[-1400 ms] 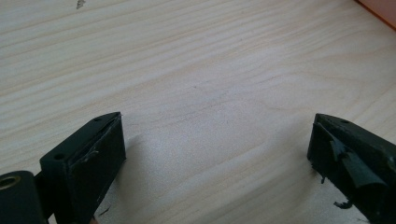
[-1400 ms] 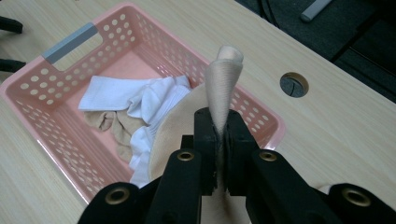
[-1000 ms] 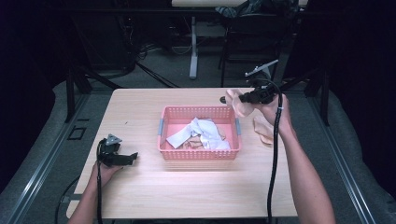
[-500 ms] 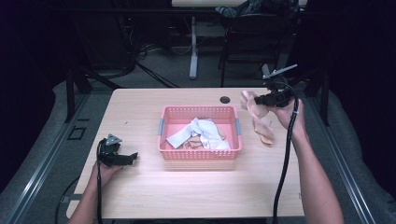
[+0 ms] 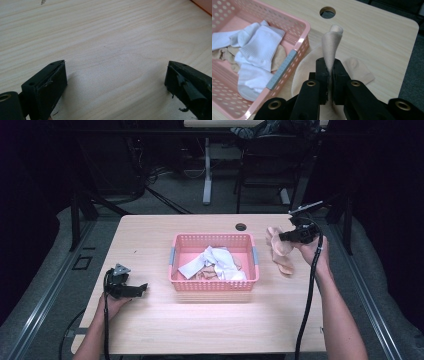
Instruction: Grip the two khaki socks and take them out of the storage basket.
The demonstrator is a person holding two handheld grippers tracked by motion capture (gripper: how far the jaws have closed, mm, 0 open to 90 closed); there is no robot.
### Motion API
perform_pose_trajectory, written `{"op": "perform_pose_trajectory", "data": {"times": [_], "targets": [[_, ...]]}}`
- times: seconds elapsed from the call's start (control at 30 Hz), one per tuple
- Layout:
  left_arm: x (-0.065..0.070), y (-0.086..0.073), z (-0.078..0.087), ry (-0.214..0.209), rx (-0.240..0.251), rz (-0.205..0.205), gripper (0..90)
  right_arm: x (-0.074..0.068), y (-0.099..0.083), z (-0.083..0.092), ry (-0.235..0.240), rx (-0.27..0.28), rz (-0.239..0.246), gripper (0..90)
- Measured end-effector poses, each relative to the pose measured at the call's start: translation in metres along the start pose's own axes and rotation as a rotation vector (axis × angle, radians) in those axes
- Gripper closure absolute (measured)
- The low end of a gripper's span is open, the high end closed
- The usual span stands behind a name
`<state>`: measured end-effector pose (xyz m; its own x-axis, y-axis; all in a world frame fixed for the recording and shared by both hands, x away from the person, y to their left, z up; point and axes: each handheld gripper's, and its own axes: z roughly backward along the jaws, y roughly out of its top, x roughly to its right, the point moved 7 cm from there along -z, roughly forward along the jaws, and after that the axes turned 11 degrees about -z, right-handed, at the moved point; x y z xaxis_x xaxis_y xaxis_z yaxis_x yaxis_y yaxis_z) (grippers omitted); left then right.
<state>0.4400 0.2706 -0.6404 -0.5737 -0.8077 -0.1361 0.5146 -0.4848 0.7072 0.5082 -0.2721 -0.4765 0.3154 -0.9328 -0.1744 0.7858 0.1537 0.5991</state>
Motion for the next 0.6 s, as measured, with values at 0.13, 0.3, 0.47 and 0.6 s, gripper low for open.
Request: {"op": "perform_pose_trajectory", "data": {"times": [0.13, 0.3, 0.47, 0.6], "targets": [[0.0, 0.0, 0.0, 0.0, 0.0, 0.0, 3.9, 0.005, -0.007, -0.011, 0.004, -0.029, -0.017, 85.6], [0.0, 0.0, 0.0, 0.0, 0.0, 0.0, 3.9, 0.008, -0.016, -0.026, 0.007, -0.081, -0.036, 85.5], [0.0, 0.0, 0.0, 0.0, 0.0, 0.0, 3.9, 0.012, -0.027, -0.045, -0.015, -0.146, -0.036, 85.2], [0.0, 0.0, 0.0, -0.001, 0.0, 0.0, 3.9, 0.016, -0.035, -0.06, -0.038, -0.186, -0.055, 82.9]]}}
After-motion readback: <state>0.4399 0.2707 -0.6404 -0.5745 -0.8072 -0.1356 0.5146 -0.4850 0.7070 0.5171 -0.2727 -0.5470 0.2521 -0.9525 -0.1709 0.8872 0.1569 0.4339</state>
